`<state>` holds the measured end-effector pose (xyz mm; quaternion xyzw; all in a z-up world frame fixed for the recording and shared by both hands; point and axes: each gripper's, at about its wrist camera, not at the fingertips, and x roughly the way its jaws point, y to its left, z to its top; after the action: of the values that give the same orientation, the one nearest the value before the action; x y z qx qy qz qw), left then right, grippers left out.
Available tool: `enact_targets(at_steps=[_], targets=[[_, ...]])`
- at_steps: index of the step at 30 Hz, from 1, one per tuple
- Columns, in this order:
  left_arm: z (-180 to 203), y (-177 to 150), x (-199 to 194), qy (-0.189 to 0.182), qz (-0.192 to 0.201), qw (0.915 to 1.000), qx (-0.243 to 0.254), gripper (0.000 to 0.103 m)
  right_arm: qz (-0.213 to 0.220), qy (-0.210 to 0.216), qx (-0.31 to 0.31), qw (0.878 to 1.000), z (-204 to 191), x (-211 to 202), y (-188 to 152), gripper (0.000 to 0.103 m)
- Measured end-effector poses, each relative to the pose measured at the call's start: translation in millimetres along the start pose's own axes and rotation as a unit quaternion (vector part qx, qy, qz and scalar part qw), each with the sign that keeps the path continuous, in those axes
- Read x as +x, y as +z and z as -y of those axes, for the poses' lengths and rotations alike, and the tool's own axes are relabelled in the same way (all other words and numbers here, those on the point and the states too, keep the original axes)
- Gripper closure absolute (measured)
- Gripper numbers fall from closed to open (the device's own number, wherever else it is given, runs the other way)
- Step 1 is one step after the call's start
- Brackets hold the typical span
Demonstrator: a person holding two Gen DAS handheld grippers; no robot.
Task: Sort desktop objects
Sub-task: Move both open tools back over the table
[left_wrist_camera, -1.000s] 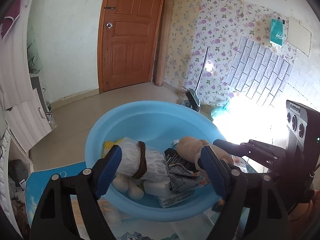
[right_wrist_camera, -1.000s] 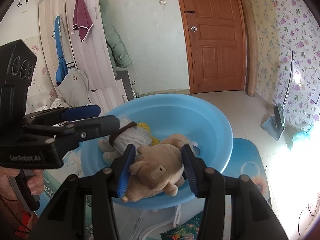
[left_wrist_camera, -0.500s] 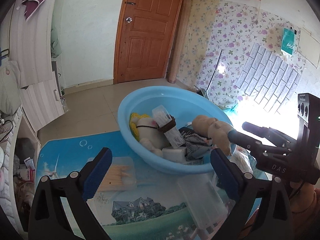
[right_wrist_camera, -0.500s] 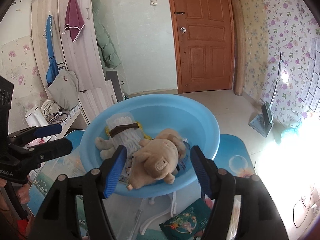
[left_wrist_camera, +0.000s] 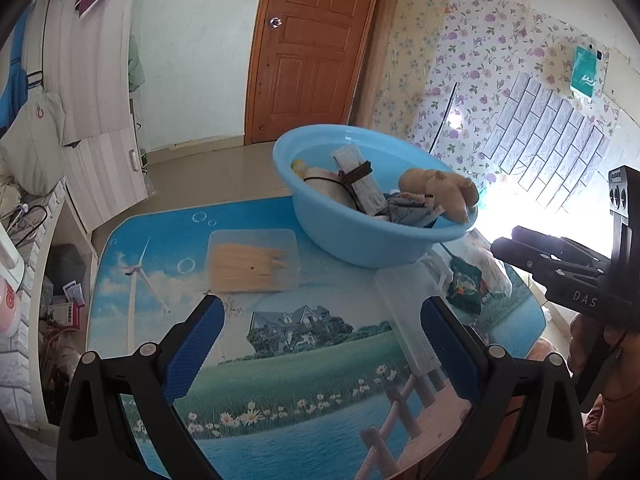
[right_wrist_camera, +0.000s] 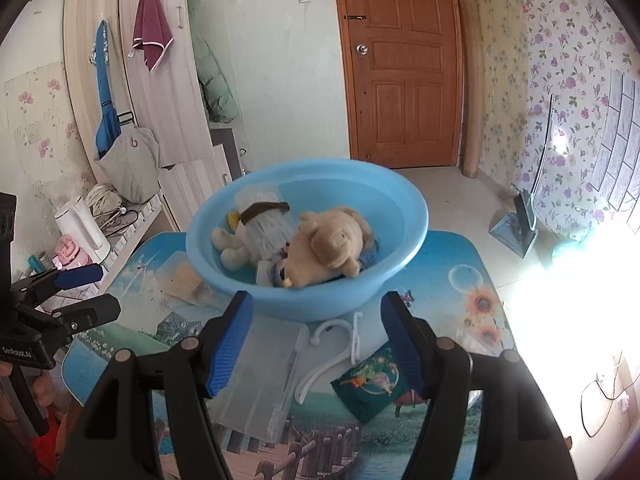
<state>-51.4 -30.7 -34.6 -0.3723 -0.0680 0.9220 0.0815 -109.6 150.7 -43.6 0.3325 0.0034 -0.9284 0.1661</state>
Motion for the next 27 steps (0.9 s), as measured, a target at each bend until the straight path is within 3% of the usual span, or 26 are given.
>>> enact_targets(at_steps=[9,27], targets=[[0,-11,1,0.005,-0.013,0.9999,0.002,0.004,-0.032,-0.011,0.012,0.999,15,-2,-28,0.037],[-2,-18,14,0.008,-0.032,0.9994,0.0,0.004,-0.049,-0.017,0.029,0.998,30,8,-39,0.037]])
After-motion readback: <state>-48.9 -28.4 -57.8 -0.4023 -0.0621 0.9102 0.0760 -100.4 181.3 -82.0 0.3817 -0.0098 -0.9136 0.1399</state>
